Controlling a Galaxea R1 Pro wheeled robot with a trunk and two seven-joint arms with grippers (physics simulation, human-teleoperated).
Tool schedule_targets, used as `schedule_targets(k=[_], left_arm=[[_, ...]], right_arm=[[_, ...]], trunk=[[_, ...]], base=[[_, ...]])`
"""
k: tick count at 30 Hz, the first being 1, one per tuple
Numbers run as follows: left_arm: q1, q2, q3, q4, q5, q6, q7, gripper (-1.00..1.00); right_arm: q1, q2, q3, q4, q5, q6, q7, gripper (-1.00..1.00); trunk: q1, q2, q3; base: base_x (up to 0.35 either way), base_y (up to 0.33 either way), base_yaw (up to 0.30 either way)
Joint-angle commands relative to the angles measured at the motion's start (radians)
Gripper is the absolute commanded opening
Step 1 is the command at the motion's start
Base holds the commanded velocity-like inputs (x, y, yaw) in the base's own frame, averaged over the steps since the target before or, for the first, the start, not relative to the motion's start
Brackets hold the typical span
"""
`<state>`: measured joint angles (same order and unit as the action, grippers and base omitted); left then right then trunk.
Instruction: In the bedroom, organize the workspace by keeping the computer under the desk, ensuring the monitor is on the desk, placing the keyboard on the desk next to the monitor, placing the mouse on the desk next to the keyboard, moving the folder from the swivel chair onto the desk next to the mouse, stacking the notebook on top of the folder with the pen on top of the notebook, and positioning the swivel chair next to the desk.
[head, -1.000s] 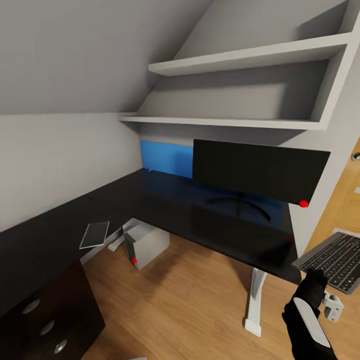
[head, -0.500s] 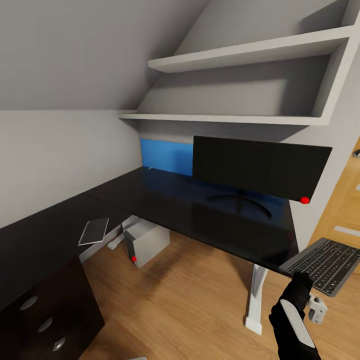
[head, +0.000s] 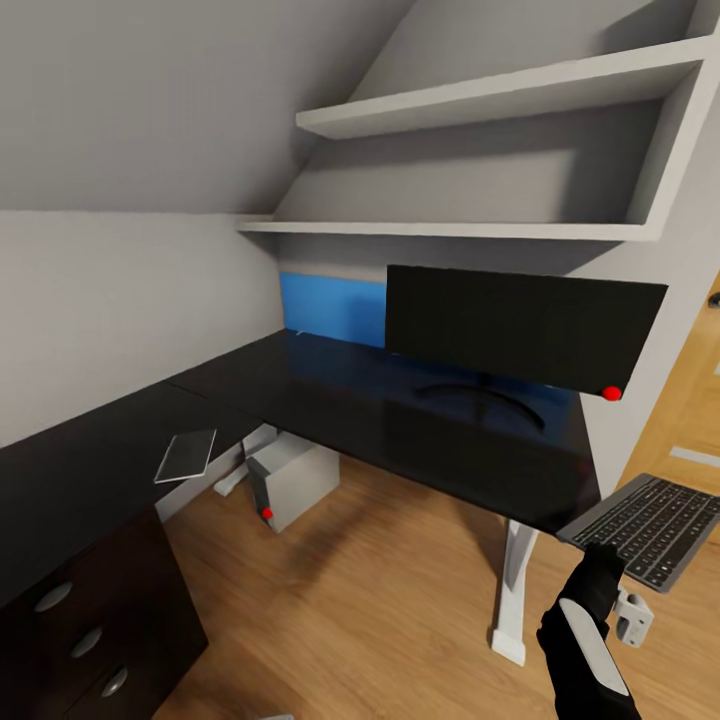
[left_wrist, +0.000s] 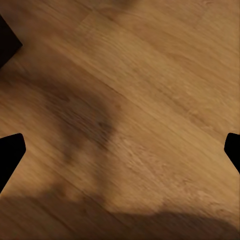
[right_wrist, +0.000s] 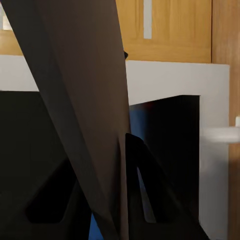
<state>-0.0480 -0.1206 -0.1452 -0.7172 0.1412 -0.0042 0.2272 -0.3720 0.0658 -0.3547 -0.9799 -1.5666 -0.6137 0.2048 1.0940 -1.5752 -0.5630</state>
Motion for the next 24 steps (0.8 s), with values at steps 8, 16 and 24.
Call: schedule_targets(k=[8, 16, 24], left_arm=[[-0.001, 0.001, -0.005, -0.001, 0.009, 0.000, 0.008, 1.00], [-0.001, 0.001, -0.005, -0.001, 0.008, -0.001, 0.007, 1.00], [0.000, 0.000, -0.006, -0.001, 0.008, -0.002, 0.007, 1.00]], right_arm=[[-0.001, 0.002, -0.001, 0.000, -0.009, 0.000, 0.061, -1.00], [-0.001, 0.002, -0.001, 0.000, -0.008, 0.000, 0.067, -1.00], [0.000, 0.002, 0.022, -0.001, -0.007, 0.000, 0.171, -1.00]], trunk=[[0.031, -0.057, -0.026], [0.061, -0.113, -0.051], [0.092, -0.169, -0.076]], base=[[0.000, 0.000, 0.000], [0.000, 0.000, 0.000], [0.000, 0.000, 0.000]])
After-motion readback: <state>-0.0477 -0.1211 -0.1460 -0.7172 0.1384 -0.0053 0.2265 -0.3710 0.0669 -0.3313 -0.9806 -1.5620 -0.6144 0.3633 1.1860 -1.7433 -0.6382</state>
